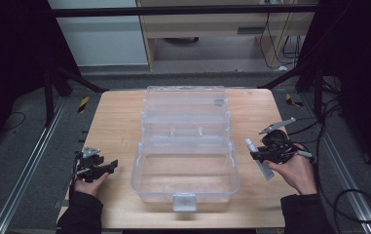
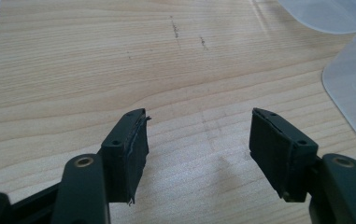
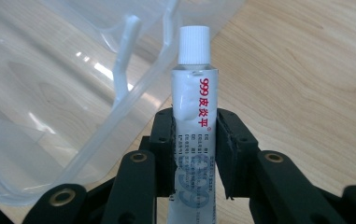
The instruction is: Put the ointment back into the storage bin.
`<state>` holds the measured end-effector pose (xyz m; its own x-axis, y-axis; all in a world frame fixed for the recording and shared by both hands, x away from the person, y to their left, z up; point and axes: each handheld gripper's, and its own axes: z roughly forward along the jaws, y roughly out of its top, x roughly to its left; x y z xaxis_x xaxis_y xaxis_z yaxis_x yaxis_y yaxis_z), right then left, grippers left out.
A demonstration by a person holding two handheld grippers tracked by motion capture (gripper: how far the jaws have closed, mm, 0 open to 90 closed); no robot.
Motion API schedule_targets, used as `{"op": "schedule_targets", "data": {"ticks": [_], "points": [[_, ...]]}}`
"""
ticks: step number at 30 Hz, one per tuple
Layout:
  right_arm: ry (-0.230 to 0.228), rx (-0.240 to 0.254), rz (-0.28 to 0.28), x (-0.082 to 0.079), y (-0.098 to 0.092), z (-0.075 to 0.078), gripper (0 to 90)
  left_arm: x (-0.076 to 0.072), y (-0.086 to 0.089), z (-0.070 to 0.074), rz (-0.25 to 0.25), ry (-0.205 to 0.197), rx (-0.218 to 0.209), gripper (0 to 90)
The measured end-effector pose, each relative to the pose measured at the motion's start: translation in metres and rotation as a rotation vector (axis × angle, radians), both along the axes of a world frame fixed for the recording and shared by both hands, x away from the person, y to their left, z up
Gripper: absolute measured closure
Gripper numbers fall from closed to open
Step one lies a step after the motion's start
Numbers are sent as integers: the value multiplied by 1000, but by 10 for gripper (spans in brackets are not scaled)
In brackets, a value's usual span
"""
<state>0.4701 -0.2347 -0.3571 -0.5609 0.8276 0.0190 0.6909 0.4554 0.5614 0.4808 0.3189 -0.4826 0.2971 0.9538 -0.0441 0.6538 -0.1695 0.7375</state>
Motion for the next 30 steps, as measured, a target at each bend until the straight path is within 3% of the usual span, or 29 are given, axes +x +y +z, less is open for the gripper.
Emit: {"op": "schedule_targets", "data": {"ticks": [10,21,22,26,30], "points": [[-29,-32,142,-4,13,22,699,0,0,0,-1,-1,-1,369],[-5,-44,302,-2,33,39,698,0,0,0,-1,1,-1,369],[-4,-53,336,-1,39,41,698,0,0,0,-1,1,-1,369],[6,-66,370,0,47,43,698,0,0,0,-2,2,0,369],[15,-88,450,1,64,48,698,0,0,0,-1,1,-1,369]]}}
